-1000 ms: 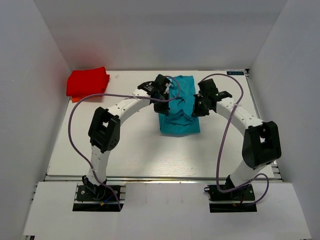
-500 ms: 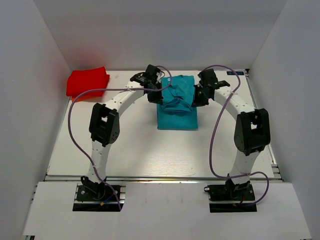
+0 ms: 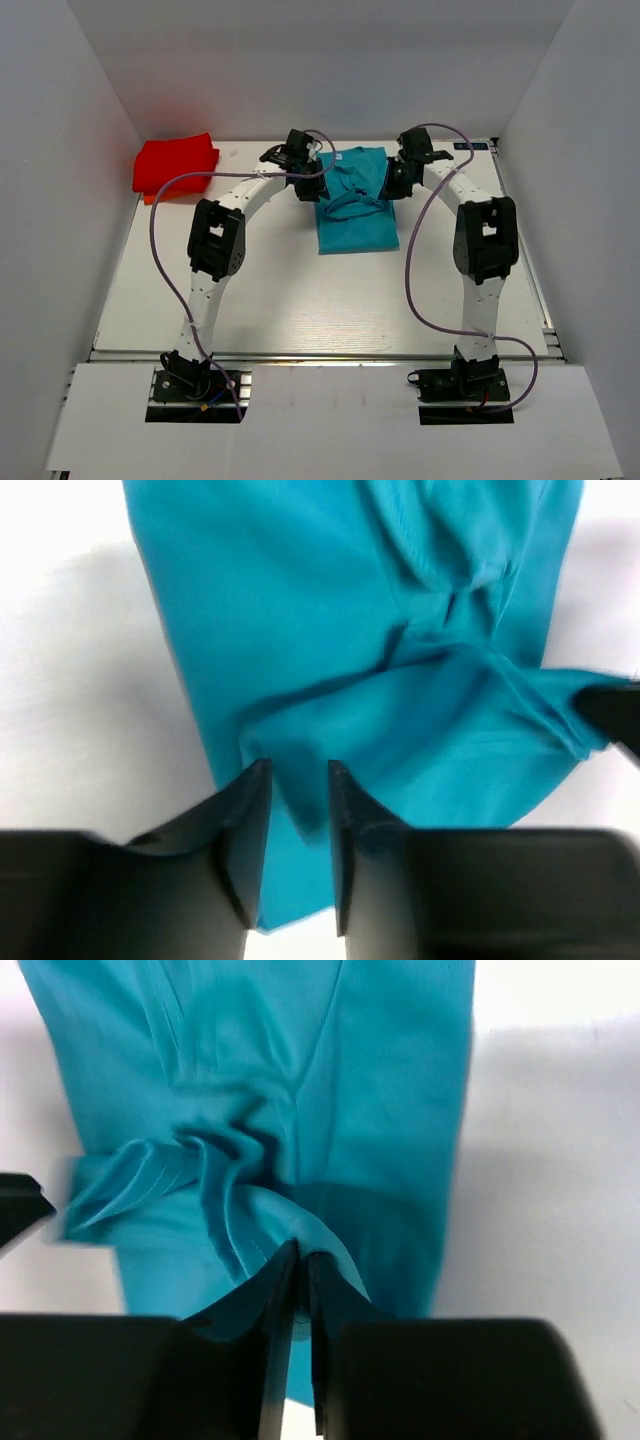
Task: Fold and stack the t-shirts
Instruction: Fold the folded rectangular tshirt in 1/3 of the way
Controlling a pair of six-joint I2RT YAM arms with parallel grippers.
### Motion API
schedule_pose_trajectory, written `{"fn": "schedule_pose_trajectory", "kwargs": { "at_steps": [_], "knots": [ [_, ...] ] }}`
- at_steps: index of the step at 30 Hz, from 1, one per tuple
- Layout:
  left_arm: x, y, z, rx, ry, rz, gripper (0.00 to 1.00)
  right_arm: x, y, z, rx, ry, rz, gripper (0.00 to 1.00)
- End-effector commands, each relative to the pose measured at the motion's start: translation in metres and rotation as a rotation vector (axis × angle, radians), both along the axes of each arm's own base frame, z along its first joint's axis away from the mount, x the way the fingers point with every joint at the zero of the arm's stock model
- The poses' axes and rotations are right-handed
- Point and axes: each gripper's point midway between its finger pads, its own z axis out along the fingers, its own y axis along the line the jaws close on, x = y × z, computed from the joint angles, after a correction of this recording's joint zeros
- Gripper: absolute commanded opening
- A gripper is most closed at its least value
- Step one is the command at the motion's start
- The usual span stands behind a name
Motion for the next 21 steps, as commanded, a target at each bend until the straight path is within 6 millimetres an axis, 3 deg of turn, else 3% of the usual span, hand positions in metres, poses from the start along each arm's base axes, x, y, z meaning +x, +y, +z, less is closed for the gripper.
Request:
{"fn": "schedule_pose_trajectory", "kwargs": {
  "at_steps": [1,2,3,4,6,7,8,9,10,11,13,14,15,18,19,21],
  "knots": [
    [0.049,-0.001,0.042,-0.145,-0.13,0.099,0.48,0.042,0.011,0.013,0.172,-0.036,-0.085,0.17],
    [0.063,0.008,0.038,-0.18,-0.117,0.151,0.63,0.058,0.012,0.037,0.275,-0.052,-0.127,0.22],
    [0.078,0.011,0.053,-0.217,-0.152,0.183,0.87,0.066,0.016,0.047,0.338,-0.058,-0.13,0.29],
    [0.085,0.015,0.065,-0.247,-0.168,0.199,1.0,0.077,0.015,0.063,0.393,-0.085,-0.131,0.3],
    [0.102,0.033,0.075,-0.278,-0.195,0.239,1.0,0.093,0.016,0.086,0.533,-0.131,-0.141,0.32],
    [0.103,0.032,0.087,-0.289,-0.218,0.237,1.0,0.088,0.014,0.082,0.574,-0.109,-0.142,0.59],
    [0.106,0.04,0.094,-0.293,-0.231,0.247,1.0,0.095,0.019,0.109,0.656,-0.2,-0.074,0.76],
    [0.105,0.043,0.097,-0.278,-0.244,0.248,1.0,0.096,0.011,0.115,0.713,-0.178,-0.103,0.9],
    [0.102,0.047,0.098,-0.257,-0.247,0.256,1.0,0.091,0.014,0.113,0.734,-0.159,-0.084,0.9],
    [0.097,0.049,0.115,-0.257,-0.267,0.247,1.0,0.087,0.012,0.11,0.735,-0.128,-0.086,0.9],
    [0.085,0.056,0.108,-0.21,-0.257,0.226,1.0,0.084,0.008,0.106,0.681,-0.144,-0.068,0.9],
    [0.079,0.059,0.108,-0.195,-0.254,0.214,1.0,0.072,0.005,0.084,0.637,-0.078,-0.097,0.9],
    [0.067,0.064,0.106,-0.162,-0.248,0.188,1.0,0.067,0.001,0.095,0.584,-0.128,-0.08,0.9],
    [0.042,0.065,0.092,-0.102,-0.215,0.145,1.0,0.036,-0.013,0.074,0.443,-0.128,-0.088,0.9],
    [0.031,0.054,0.098,-0.09,-0.23,0.098,1.0,0.03,-0.017,0.064,0.39,-0.143,-0.065,0.9],
    [0.013,0.043,0.083,-0.096,-0.202,0.049,1.0,0.007,-0.024,0.043,0.34,-0.102,-0.078,0.9]
  ]
}}
